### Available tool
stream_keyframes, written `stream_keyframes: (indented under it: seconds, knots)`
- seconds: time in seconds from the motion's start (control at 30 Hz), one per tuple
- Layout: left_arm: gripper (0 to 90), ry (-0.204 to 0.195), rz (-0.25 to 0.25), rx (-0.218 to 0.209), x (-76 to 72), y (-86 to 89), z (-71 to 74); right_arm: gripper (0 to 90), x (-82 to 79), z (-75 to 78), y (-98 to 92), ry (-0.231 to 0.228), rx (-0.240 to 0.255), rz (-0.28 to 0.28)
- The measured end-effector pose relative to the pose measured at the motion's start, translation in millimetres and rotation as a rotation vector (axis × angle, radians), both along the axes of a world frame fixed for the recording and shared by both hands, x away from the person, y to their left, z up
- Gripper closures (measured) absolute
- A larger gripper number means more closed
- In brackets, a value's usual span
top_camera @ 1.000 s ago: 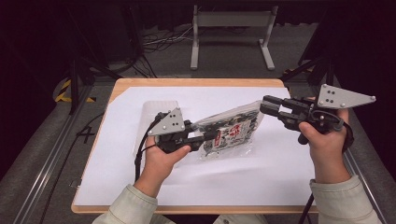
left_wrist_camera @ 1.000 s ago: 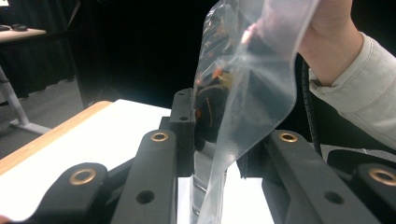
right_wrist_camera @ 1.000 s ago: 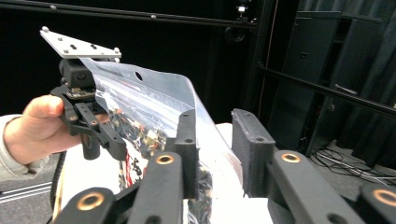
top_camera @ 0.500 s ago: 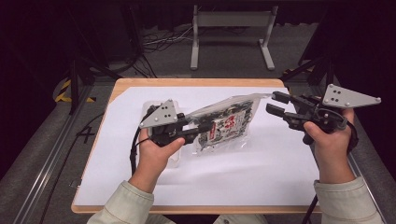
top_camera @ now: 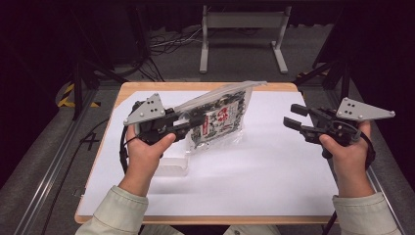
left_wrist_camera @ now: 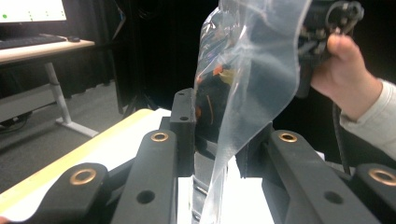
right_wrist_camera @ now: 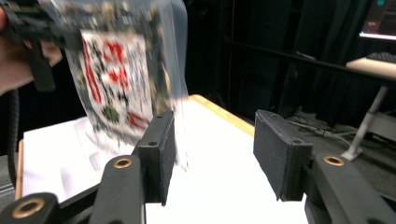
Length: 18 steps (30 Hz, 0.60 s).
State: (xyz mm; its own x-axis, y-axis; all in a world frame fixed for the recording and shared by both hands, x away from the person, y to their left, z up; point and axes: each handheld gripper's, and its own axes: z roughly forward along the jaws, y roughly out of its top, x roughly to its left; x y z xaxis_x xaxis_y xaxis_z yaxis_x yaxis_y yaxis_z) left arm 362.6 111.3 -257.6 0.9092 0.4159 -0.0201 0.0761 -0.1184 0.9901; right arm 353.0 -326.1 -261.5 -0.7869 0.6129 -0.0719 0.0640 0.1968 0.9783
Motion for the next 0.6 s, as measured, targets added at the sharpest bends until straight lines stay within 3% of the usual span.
stream_keyframes:
  seconds: [0.13, 0.43, 0.6]
  knots:
    - [72.6, -0.006, 0.018, -0.002, 1.0, 4.6, 3.0, 48.0, 0.5, -7.5, -4.2, 0.017, 0.005, -0.009]
    - [72.6, -0.007, 0.089, -0.018, 6.0, 29.2, 11.1, 35.2, 1.0, -27.2, -13.7, 0.048, 0.007, -0.062]
    - [72.6, -0.004, 0.124, -0.028, 9.2, 43.2, 12.1, 27.1, 1.9, -43.4, -16.5, 0.045, -0.024, -0.118]
